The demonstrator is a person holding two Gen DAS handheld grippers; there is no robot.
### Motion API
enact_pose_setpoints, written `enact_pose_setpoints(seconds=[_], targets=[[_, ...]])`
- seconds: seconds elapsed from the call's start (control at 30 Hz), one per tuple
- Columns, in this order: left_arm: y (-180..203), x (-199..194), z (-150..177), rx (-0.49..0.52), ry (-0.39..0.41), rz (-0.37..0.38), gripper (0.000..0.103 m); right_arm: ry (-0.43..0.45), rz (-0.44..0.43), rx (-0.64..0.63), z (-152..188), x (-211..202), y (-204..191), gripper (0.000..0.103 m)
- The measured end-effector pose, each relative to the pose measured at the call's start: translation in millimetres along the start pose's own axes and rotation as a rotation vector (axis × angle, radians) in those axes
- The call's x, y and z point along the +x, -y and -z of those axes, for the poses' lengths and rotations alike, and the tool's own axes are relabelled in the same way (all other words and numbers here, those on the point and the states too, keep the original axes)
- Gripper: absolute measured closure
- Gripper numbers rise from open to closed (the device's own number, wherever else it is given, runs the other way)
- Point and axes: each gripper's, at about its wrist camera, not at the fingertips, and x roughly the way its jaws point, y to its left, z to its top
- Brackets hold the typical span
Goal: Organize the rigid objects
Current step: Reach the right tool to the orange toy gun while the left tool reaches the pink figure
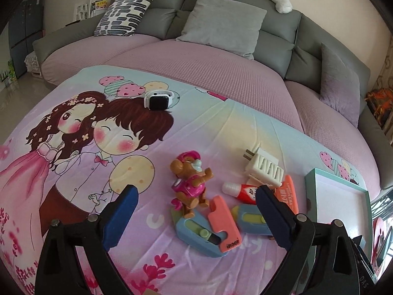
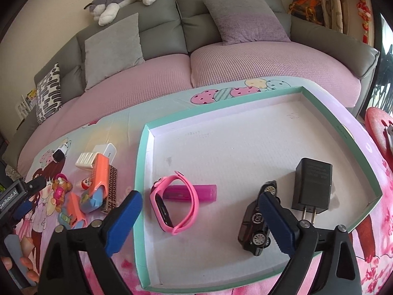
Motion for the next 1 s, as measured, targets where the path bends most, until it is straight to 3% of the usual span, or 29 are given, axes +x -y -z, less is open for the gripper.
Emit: enact_pose_setpoints(seconds=[0.2,0.6,0.77,0.9,1.0], targets=[[-19,-3,-3,-0.040,0.037,-0.036,0.001,0.042,-0.015,-0.091,4,-1,-28,0.000],[-58,-12,-12,-0.098,0.148,-0.114,0.000,0.076,-0.104,-0.114,8,1,-60,0.000],[-68,-4,-13,-0.121,0.111,-0.071,0.000,0.041,-0.157,-0.149,5,13,-85,0.000],[-67,6,-15,-0.077,0.077,-0.083,0.000,0.013,-0.199,-0.149,3,25,-103,0.000],[-63,15,-16,-0.055,0.050,-0.042,0.000,-0.021,-0.213,-0.151,4,35,-113,0.000]])
